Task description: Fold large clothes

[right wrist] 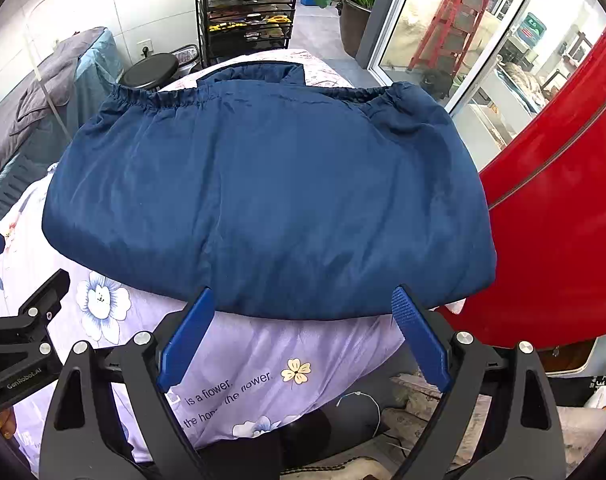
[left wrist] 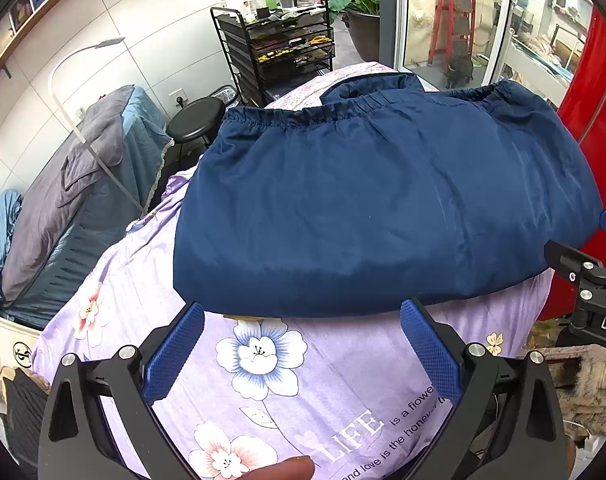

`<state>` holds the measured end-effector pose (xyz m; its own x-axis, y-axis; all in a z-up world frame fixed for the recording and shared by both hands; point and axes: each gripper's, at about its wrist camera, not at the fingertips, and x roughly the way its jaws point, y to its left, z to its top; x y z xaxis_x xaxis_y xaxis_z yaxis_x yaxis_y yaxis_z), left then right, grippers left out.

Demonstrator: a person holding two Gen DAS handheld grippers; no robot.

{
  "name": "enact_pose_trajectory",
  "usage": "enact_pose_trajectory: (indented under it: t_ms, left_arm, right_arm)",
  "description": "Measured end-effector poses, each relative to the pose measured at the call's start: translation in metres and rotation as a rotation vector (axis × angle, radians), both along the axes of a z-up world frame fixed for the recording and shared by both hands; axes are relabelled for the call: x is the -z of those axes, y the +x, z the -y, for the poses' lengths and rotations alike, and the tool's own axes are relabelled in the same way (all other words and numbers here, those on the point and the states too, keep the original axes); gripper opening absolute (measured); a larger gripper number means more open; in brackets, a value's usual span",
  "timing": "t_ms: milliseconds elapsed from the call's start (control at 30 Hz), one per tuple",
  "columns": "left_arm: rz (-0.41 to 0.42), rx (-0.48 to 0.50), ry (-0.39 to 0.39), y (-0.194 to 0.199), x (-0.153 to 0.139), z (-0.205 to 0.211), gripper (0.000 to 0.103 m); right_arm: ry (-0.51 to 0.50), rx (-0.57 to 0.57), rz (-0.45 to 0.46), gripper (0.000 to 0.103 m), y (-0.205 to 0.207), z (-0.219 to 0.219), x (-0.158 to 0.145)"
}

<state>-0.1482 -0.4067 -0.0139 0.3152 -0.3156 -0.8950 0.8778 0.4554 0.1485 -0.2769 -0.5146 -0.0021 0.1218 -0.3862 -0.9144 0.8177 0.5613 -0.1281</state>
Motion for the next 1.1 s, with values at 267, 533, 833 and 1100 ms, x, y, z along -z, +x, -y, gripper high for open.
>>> enact_pose_trajectory:
  t_ms: [267, 533, 833, 1100]
  left_arm:
    - [0.005, 0.000, 0.001, -0.0007, 0.0002, 0.0000, 0.097]
    - [0.001, -0.003, 0.008, 0.0005, 0.0001, -0.0016, 0.097]
    - [0.007, 0.001, 0.011, 0.0005, 0.0009, -0.0020, 0.097]
    - [0.007, 0.002, 0.014, -0.0014, 0.0032, -0.0024, 0.097]
  right_arm:
    - [0.002, -0.005, 0.000, 0.089, -0.0001, -0.0005, 0.0005]
    - [0.005, -0.009, 0.002, 0.089, 0.0006, -0.0002, 0.0012]
    - [0.005, -0.009, 0.001, 0.089, 0.0001, -0.0008, 0.0008]
    - [0.006, -0.006, 0.003, 0.089, -0.0009, -0.0001, 0.0007]
